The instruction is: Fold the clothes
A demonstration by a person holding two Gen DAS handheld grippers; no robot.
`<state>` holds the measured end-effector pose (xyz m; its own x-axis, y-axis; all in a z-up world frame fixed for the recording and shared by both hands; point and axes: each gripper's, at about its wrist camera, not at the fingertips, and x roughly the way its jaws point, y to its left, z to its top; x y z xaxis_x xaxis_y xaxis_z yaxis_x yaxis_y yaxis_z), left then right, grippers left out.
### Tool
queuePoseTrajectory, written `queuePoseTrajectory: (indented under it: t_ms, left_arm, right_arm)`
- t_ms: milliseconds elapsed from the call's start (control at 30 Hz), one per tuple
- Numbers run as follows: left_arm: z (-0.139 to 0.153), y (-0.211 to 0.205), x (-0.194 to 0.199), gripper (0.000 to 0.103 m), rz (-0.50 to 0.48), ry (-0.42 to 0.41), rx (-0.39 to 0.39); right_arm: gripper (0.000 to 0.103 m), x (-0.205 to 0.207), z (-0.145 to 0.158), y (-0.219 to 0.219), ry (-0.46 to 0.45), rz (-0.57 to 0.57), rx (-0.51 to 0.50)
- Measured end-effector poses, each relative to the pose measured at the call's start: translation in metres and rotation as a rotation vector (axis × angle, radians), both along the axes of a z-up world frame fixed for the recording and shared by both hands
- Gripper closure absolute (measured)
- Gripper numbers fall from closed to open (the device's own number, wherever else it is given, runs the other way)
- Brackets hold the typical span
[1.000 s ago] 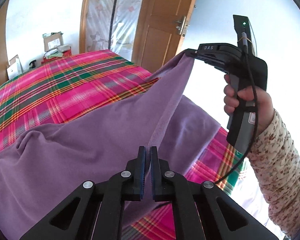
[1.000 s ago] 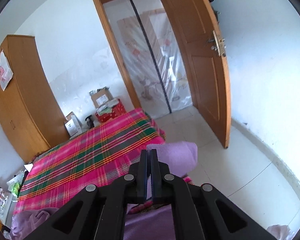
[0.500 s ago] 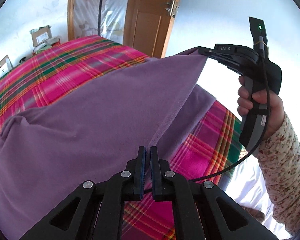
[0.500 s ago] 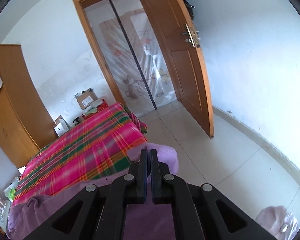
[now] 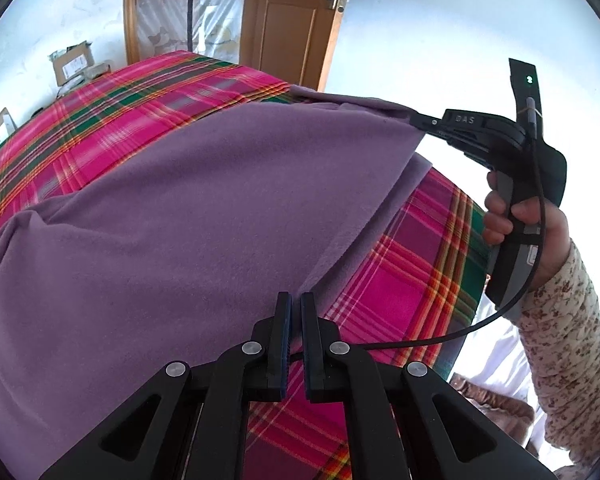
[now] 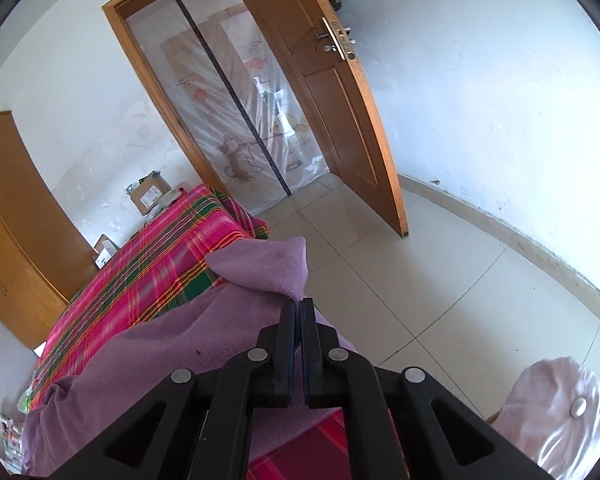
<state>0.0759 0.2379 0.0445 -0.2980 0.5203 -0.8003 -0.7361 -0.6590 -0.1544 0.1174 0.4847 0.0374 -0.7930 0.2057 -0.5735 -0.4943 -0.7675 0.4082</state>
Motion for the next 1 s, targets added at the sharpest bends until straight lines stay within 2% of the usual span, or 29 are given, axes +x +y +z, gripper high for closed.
queuePoseTrajectory:
  t_ms: [67, 167, 433, 600, 700, 900, 1000]
  left_arm:
    - [0.001, 0.000, 0.002, 0.098, -0.006, 0.010, -0.004]
    - [-0.005, 0.000, 0.001, 0.098, -0.006, -0.020, -0.006]
    - [-0.011, 0.001, 0.002, 0.098, -0.027, -0.027, -0.031]
    - [-0.009, 0.001, -0.001, 0.097, -0.033, -0.059, -0.027]
    - [-0.002, -0.002, -0.002, 0.096, -0.039, -0.082, -0.003]
    - [0.011, -0.006, -0.007, 0.094, -0.033, -0.123, 0.052]
    - [0.018, -0.005, -0.009, 0.089, -0.045, -0.106, 0.067]
  right_arm:
    - [0.100, 0.004, 0.002, -0.003, 0.005, -0.004, 0.014]
    - [0.100, 0.008, 0.003, -0.006, 0.004, -0.011, 0.034]
    - [0.099, 0.004, -0.015, 0.002, -0.087, -0.028, -0.010]
    - [0.090, 0.006, -0.019, 0.011, -0.115, -0.025, -0.045]
    - [0.090, 0.007, -0.017, 0.011, -0.121, -0.014, -0.045]
    - [0.090, 0.010, -0.002, 0.005, -0.134, 0.017, 0.032]
    - [0.089, 0.013, 0.008, 0.002, -0.153, 0.030, 0.094]
